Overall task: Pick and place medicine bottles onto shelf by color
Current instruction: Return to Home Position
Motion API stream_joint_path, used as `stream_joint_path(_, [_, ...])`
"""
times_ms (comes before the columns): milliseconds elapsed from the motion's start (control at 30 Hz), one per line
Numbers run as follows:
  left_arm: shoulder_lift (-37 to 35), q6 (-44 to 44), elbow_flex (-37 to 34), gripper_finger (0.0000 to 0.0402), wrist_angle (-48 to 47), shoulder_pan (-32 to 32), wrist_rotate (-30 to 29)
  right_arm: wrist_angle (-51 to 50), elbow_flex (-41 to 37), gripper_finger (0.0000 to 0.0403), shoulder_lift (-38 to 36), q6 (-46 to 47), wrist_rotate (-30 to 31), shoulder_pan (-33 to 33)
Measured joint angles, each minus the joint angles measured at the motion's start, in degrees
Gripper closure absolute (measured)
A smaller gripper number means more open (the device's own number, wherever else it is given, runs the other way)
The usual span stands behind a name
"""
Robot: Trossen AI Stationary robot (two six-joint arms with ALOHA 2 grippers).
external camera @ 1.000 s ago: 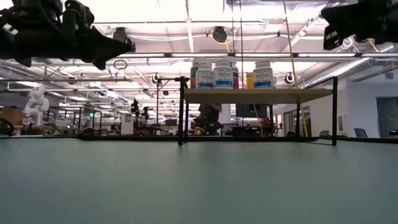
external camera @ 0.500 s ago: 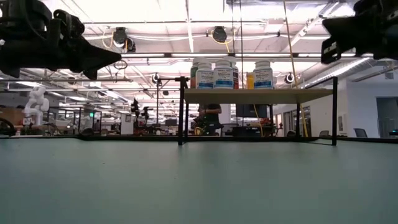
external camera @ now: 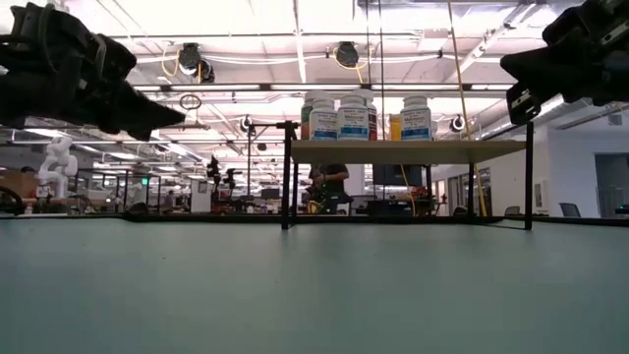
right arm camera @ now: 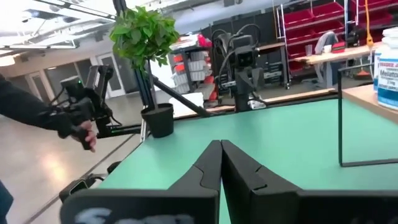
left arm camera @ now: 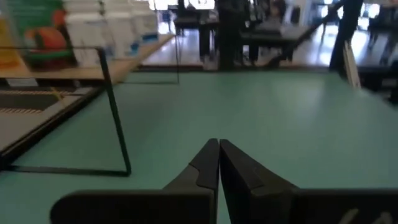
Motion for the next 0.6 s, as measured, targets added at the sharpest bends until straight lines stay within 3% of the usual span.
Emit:
stream_joint_path(200, [0.02, 2.91, 0.02, 0.0398, -12.14, -0.02, 0.33, -0.32, -0.04, 0.0403, 0.0, 0.25, -0.07, 0.0])
stream_joint_path(267, [0.04, 2.6, 0.02, 0.0395, -14.59, -0.11, 2.84, -0.32, -0.07, 0.0403, 0.0, 0.3, -0.07, 0.0])
stream_joint_path(400, [-0.25, 0.8, 0.04, 0.0393, -8.88, -1.16, 11.0, -0.32, -0.07, 0.0403, 0.0, 0.22, -0.07, 0.0])
stream_joint_path(533, [-2.59, -1.12, 0.02, 0.0398, -3.3, -2.51, 10.04, -0.36, -0.09, 0.0403, 0.0, 0.2, -0.11, 0.0])
stream_joint_path(600, [-3.96, -2.31, 0.02, 0.0397, 0.19, -3.58, 6.89, -0.39, -0.09, 0.0403, 0.0, 0.19, -0.1, 0.0])
